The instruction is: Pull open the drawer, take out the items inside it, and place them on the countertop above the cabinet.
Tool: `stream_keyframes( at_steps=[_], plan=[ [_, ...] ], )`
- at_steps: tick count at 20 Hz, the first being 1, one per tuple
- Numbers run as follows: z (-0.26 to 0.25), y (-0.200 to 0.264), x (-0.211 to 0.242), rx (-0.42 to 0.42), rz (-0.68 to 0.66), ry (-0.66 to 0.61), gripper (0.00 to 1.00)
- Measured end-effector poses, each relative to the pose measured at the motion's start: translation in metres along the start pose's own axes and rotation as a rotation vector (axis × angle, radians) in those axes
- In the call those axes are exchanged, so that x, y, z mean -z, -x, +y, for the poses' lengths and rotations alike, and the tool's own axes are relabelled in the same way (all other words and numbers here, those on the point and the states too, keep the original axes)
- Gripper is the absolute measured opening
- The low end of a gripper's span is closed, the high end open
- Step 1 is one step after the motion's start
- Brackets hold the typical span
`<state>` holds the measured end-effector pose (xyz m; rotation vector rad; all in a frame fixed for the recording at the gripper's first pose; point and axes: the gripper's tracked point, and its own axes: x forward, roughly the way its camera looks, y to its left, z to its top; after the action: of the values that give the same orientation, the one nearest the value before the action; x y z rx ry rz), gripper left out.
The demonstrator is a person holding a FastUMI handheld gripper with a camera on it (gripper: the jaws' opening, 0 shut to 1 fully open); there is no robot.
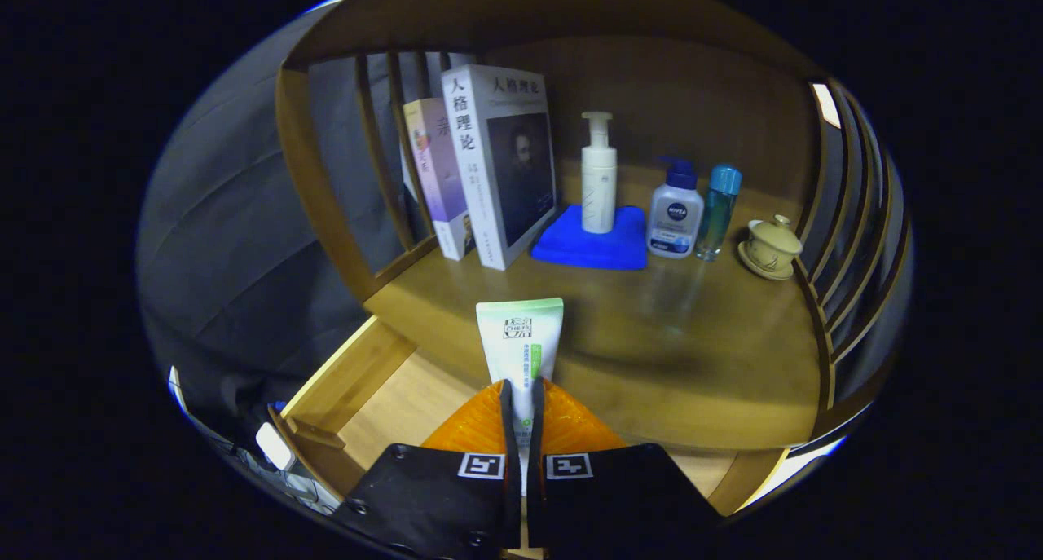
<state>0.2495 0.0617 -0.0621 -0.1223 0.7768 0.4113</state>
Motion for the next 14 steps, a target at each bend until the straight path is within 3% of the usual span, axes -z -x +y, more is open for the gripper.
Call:
stream_keyframes(
  at_steps=[5, 8, 14],
  plan=[
    [-0.03, -0.028, -0.031, 0.086, -0.04, -0.032, 0.05],
    [-0.036, -0.042, -0.037, 0.093, -0.047, -0.108, 0.07],
    [-0.061, -0.059, -0.036, 0.194, -0.099, -0.153, 0.2]
  ],
)
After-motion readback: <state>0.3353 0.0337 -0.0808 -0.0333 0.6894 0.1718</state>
